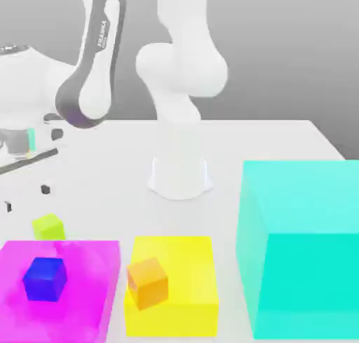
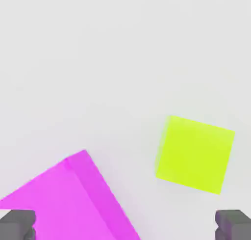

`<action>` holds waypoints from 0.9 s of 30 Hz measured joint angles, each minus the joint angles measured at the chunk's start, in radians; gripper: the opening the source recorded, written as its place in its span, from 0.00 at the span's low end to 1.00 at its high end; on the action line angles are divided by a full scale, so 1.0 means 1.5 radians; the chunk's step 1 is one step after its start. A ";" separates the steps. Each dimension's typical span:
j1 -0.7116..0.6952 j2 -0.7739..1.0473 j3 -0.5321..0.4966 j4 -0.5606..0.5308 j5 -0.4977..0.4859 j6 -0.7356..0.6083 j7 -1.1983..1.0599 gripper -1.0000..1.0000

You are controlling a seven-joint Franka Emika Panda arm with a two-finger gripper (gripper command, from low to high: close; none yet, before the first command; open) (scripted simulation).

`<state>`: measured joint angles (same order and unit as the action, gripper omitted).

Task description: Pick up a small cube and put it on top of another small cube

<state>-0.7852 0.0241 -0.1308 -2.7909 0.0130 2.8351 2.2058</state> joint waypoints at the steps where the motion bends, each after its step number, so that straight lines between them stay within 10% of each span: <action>1: 0.001 0.021 0.002 -0.002 0.009 0.016 0.007 0.50; 7: -0.038 0.164 0.055 0.019 0.066 0.131 -0.024 0.50; 8: -0.043 0.177 0.061 0.022 0.069 0.141 -0.026 0.00; 22: -0.015 0.027 0.027 0.000 0.007 0.014 0.013 0.00; 27: 0.067 0.003 0.072 0.102 -0.004 -0.111 -0.084 0.00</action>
<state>-0.6845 0.0286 -0.0234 -2.6382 0.0074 2.6691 2.0796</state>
